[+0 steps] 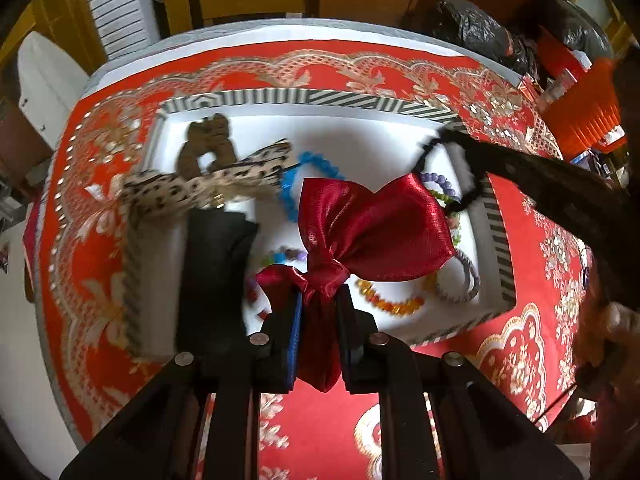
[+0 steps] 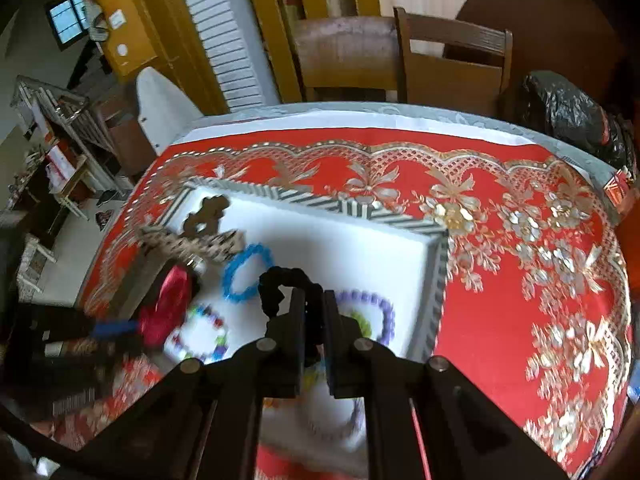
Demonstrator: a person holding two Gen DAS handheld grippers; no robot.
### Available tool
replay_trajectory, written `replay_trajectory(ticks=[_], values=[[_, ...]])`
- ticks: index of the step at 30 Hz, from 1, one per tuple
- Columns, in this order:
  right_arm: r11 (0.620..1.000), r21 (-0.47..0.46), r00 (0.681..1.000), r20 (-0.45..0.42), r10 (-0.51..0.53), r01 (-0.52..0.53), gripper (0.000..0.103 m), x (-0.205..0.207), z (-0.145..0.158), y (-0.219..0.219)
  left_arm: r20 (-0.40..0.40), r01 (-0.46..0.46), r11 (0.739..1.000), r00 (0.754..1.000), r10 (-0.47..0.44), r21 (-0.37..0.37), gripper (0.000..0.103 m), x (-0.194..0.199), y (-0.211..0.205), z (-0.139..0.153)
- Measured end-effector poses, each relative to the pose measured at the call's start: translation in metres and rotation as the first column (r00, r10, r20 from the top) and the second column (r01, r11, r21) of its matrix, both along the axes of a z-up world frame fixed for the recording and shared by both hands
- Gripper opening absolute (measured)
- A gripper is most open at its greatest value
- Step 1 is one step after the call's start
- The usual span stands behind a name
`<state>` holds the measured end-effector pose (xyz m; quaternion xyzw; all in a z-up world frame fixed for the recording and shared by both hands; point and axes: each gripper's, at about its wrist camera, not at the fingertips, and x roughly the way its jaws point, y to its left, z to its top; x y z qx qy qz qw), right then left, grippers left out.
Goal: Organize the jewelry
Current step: 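Carry the red bow over the tray with the left tool while the right tool drops the scrunchie in, then release the red bow into the tray and lift the left tool away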
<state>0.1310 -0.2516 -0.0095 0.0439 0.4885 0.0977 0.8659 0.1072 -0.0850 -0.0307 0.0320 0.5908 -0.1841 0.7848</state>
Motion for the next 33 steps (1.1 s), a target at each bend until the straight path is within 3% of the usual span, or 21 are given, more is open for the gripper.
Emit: replay_trajectory(ticks=[12, 18, 20, 22, 29, 33], values=[[0.988, 0.078, 0.986, -0.114, -0.120, 0.130, 0.008, 0.070, -0.060, -0.022, -0.054, -0.015, 1.000, 0.998, 0.014, -0.015, 0.000, 0.032, -0.037, -0.029], [0.985, 0.054, 0.979, -0.137, -0.154, 0.162, 0.008, 0.081, -0.080, -0.024, -0.076, -0.031, 0.999, 0.997, 0.030, -0.020, 0.000, 0.037, -0.046, -0.038], [0.985, 0.060, 0.979, -0.133, -0.153, 0.162, 0.008, 0.081, -0.082, -0.025, -0.073, -0.035, 0.999, 0.997, 0.034, -0.014, 0.000, 0.038, -0.047, -0.039], [0.984, 0.066, 0.980, -0.125, -0.155, 0.164, 0.016, 0.079, -0.081, -0.027, -0.079, -0.039, 0.998, 0.996, 0.035, -0.041, 0.000, 0.039, -0.046, -0.039], [0.975, 0.103, 0.978, -0.091, -0.186, 0.195, 0.025, 0.055, -0.054, -0.050, -0.095, -0.059, 0.994, 0.994, 0.050, -0.089, 0.012, 0.037, -0.038, -0.034], [0.978, 0.100, 0.982, -0.061, -0.180, 0.185, 0.037, 0.032, -0.037, -0.054, -0.078, -0.076, 0.995, 0.994, 0.071, -0.066, 0.013, 0.030, -0.033, -0.028]])
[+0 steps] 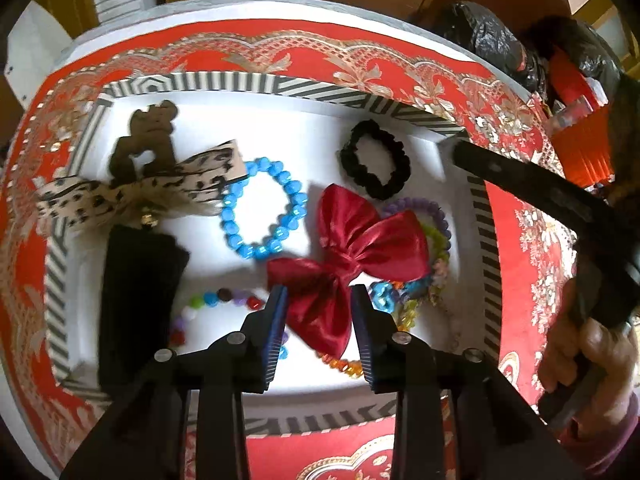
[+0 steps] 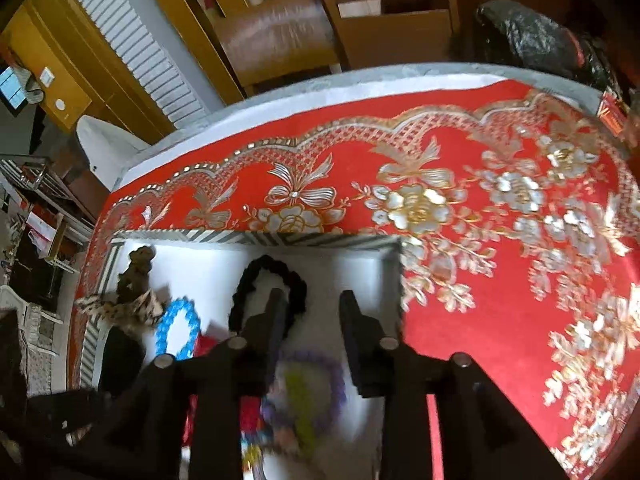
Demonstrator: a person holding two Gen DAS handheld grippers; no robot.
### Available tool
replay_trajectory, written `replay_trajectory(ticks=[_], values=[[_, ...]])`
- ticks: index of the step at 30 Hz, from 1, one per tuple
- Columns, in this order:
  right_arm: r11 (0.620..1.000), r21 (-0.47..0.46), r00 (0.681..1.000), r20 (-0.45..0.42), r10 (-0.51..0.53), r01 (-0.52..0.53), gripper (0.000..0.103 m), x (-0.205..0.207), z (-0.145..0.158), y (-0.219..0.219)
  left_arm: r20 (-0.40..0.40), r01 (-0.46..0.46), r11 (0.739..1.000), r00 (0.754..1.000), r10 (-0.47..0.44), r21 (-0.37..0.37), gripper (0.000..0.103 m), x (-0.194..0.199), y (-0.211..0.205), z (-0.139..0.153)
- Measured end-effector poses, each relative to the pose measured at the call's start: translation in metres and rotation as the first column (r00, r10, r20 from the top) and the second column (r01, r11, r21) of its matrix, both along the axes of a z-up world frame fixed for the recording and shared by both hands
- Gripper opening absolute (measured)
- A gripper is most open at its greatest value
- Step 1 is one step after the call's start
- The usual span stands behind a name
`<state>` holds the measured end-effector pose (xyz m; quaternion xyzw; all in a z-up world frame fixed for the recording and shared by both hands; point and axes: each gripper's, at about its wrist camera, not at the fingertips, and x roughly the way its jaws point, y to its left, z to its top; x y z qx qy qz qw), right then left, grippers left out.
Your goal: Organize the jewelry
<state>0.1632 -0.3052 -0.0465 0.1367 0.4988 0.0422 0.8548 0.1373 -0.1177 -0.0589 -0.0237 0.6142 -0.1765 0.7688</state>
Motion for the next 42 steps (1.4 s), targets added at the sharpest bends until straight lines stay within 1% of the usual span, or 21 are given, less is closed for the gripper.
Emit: replay_trajectory(ticks=[5, 7, 9, 13, 17, 23, 28, 35, 42], values=[[1.000, -0.007, 1.000, 0.026, 0.005, -0.004, 0.040, -0.036, 0.016, 0.001, 0.033, -0.002, 0.999, 0.999, 0.000, 0.047, 0.013, -0.017, 0.005, 0.009], [1.000, -0.015, 0.999, 0.038, 0.008, -0.008, 0.044, -0.051, 0.021, 0.004, 0.051, -0.008, 0.998, 0.999, 0.005, 0.063, 0.013, -0.024, 0.009, 0.015], [1.000, -0.021, 0.999, 0.054, 0.011, -0.010, 0.052, -0.068, 0.028, 0.008, 0.073, -0.018, 0.997, 0.997, 0.012, 0.078, 0.013, -0.032, 0.012, 0.021], [1.000, -0.014, 0.998, 0.061, 0.018, -0.017, 0.053, -0.091, 0.033, 0.016, 0.118, -0.034, 0.993, 0.993, 0.021, 0.112, 0.013, -0.050, 0.016, 0.032], [1.000, -0.010, 0.998, 0.054, 0.021, -0.020, 0.055, -0.106, 0.035, 0.024, 0.146, -0.041, 0.990, 0.989, 0.021, 0.137, 0.013, -0.066, 0.018, 0.039], [1.000, -0.005, 0.999, 0.051, 0.015, -0.015, 0.057, -0.127, 0.037, 0.039, 0.182, -0.076, 0.986, 0.982, 0.048, 0.149, 0.013, -0.084, 0.024, 0.049], [0.999, -0.038, 0.999, 0.040, 0.032, -0.030, 0.058, -0.140, 0.039, 0.050, 0.215, -0.121, 0.982, 0.973, 0.089, 0.142, 0.013, -0.095, 0.035, 0.061], [0.998, -0.033, 0.997, 0.063, 0.046, -0.044, 0.063, -0.153, 0.050, 0.059, 0.257, -0.165, 0.975, 0.959, 0.123, 0.150, 0.013, -0.105, 0.044, 0.074], [0.997, -0.043, 0.996, 0.066, 0.059, -0.057, 0.065, -0.159, 0.056, 0.068, 0.264, -0.190, 0.971, 0.953, 0.148, 0.143, 0.013, -0.114, 0.050, 0.078]])
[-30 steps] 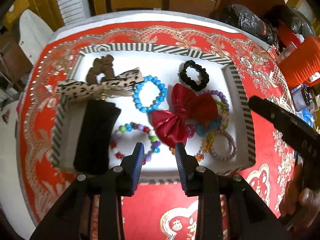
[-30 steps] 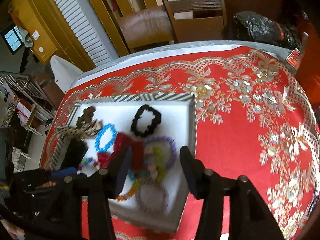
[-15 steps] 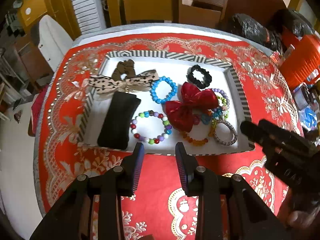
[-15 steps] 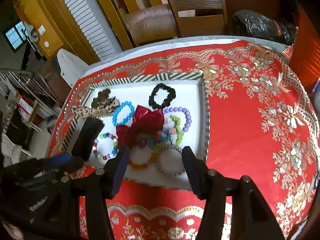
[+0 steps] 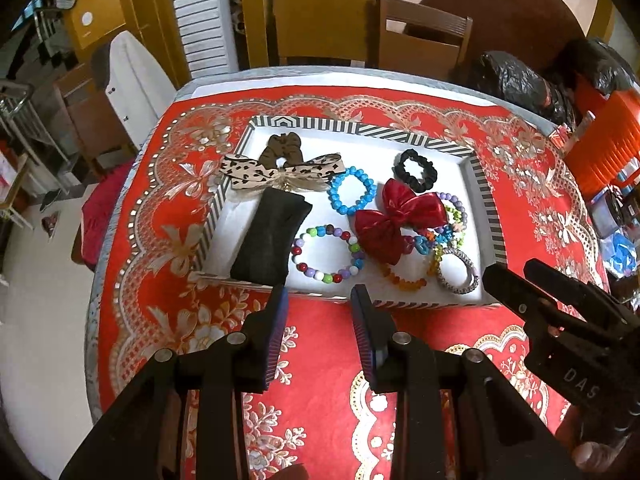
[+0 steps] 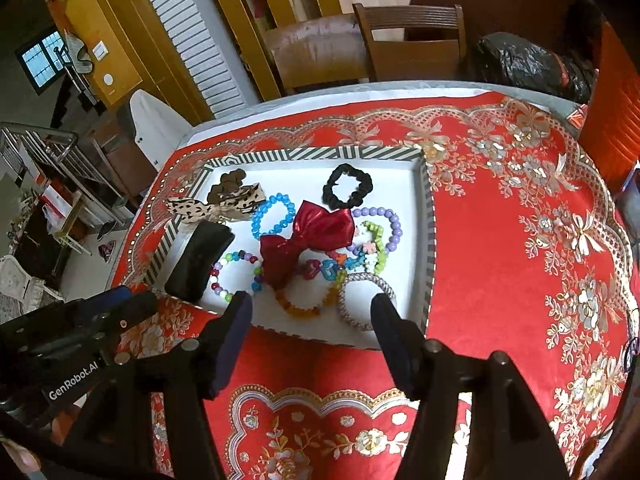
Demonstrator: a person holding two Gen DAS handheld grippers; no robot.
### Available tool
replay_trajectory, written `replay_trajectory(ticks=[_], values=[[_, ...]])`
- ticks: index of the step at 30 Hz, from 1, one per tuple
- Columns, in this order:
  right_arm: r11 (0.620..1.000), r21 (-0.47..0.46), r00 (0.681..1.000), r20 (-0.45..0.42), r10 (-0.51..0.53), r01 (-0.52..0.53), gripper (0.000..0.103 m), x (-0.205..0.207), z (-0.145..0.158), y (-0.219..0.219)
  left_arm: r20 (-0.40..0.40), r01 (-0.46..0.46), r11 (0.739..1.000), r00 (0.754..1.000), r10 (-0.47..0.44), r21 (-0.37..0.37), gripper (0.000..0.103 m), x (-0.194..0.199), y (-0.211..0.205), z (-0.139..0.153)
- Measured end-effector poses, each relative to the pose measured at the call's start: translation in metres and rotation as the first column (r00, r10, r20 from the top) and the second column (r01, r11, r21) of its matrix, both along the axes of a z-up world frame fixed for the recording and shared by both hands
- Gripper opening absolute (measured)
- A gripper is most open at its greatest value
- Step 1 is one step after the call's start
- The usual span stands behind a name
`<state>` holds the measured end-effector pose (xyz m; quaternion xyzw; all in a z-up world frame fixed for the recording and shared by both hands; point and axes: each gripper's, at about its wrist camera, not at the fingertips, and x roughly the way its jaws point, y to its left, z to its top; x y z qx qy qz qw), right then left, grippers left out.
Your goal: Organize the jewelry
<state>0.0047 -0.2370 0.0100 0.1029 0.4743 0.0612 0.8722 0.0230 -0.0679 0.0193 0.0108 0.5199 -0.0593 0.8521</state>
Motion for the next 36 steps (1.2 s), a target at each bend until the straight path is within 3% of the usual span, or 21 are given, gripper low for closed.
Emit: replay_trajectory(ticks=[36], values=[[1.000, -0.024, 1.000, 0.007, 0.020, -0.020, 0.069, -0.012, 0.010, 0.011, 0.023, -0.013, 1.000, 1.000, 0.013, 0.010, 0.013, -0.002, 0.011, 0.010]])
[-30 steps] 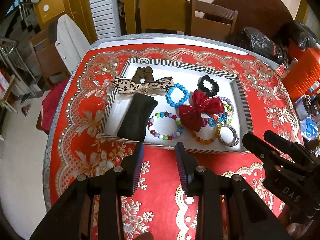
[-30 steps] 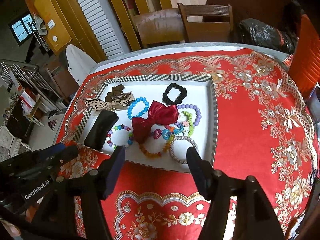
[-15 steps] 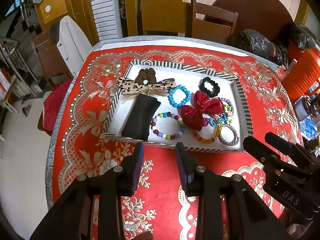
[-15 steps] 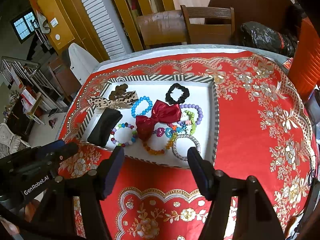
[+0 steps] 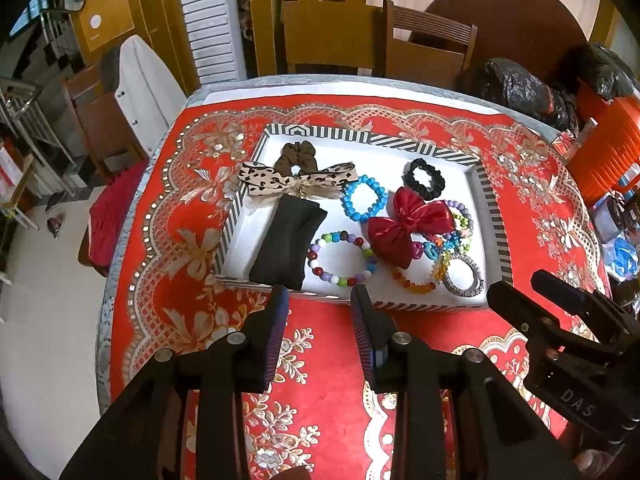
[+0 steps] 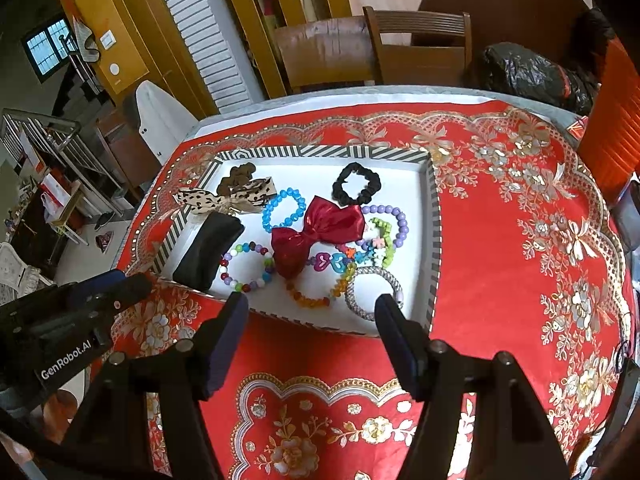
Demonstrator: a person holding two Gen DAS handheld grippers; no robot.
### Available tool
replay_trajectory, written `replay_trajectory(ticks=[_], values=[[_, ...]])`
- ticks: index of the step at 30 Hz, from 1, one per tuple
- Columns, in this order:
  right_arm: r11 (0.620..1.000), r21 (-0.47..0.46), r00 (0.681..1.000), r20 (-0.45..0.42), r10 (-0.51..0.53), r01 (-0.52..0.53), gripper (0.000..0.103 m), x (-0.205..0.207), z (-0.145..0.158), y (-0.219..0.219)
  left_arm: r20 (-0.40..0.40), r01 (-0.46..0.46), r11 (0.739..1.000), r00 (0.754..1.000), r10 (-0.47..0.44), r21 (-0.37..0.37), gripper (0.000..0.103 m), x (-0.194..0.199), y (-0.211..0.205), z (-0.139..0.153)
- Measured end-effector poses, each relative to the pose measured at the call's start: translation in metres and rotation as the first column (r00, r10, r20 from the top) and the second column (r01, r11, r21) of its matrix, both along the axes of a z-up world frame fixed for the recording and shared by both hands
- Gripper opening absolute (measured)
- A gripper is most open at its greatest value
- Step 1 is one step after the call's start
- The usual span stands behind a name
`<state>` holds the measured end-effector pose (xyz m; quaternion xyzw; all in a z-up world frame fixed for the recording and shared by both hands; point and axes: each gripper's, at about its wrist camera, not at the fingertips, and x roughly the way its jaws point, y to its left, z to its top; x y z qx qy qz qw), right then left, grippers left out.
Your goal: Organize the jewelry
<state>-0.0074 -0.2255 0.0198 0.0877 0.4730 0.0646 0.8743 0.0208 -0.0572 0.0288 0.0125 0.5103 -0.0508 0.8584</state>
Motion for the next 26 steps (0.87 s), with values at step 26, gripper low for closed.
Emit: replay_trajectory(ticks=[26], values=[[1.000, 0.003, 1.000, -0.022, 0.004, -0.003, 0.069, 0.006, -0.012, -0.005, 0.019, 0.013, 1.000, 1.000, -0.013, 0.000, 0.013, 0.002, -0.002, -0.003]])
